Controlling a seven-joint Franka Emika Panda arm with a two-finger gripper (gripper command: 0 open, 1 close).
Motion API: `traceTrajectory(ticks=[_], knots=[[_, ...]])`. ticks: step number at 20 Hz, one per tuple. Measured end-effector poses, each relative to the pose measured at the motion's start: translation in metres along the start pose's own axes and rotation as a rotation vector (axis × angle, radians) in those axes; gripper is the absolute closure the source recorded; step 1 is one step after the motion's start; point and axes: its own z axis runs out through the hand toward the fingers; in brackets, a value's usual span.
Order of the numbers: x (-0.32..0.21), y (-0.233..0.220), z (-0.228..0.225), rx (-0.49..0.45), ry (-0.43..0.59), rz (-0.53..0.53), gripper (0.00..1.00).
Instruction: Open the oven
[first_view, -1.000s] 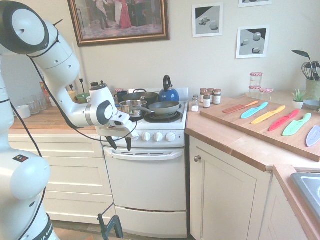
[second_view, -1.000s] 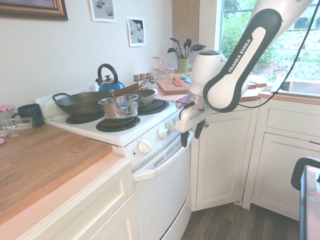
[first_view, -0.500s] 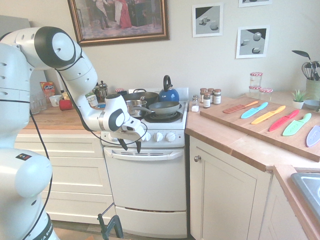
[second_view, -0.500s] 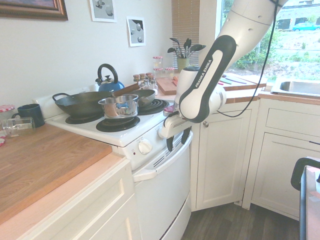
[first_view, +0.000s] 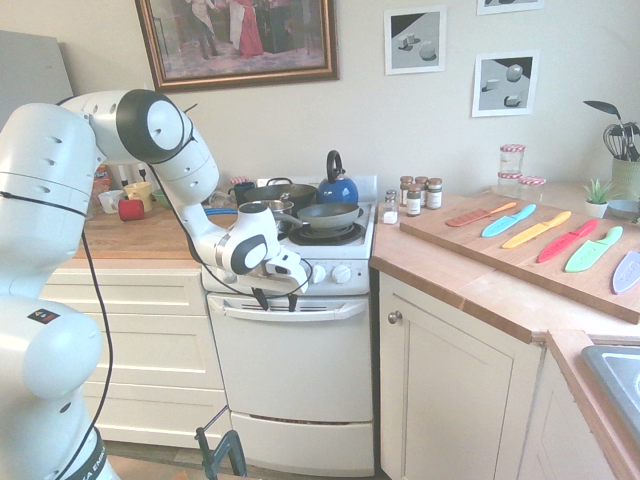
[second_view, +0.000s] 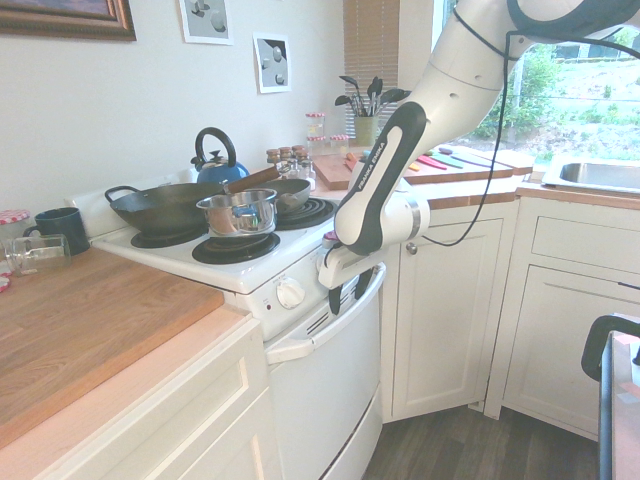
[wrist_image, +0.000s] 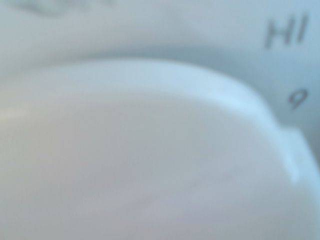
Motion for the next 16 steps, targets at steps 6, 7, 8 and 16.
traceTrajectory(ticks=[6, 7, 8, 16], knots=[[0.015, 0.033, 0.01, -0.017, 0.031, -0.102, 0.0], [0.012, 0.044, 0.014, -0.031, 0.028, -0.112, 0.0], [0.007, 0.062, 0.019, -0.053, 0.015, -0.117, 0.0], [-0.038, 0.202, 0.042, -0.177, -0.067, -0.203, 0.0]])
